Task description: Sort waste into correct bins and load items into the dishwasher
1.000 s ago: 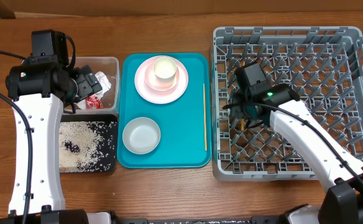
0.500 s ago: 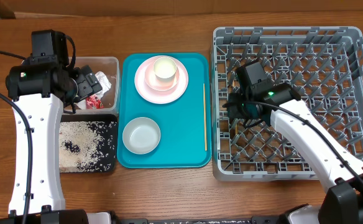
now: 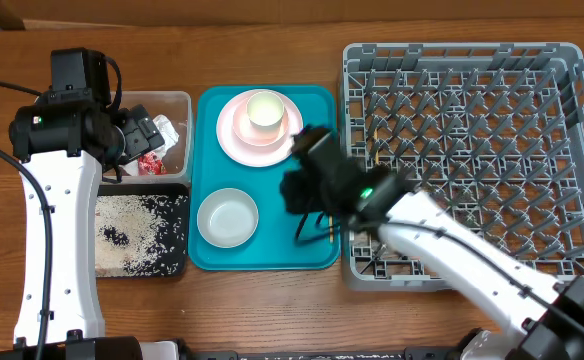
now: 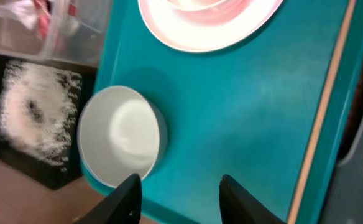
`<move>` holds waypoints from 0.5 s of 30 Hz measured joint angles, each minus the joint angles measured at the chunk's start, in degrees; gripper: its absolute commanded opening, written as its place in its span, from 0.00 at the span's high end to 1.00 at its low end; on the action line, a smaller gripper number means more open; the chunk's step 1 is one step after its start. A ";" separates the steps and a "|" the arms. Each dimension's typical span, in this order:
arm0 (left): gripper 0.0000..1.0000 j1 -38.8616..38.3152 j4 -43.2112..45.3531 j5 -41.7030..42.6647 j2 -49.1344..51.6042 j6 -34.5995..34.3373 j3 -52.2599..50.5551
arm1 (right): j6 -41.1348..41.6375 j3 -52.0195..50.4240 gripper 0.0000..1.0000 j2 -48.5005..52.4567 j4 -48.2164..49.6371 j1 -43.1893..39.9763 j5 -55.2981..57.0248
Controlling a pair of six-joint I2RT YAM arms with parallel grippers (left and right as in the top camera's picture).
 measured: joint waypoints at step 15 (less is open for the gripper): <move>0.00 0.00 0.00 0.00 0.00 0.00 0.00 | 4.63 -1.22 0.50 16.81 -0.61 5.92 21.31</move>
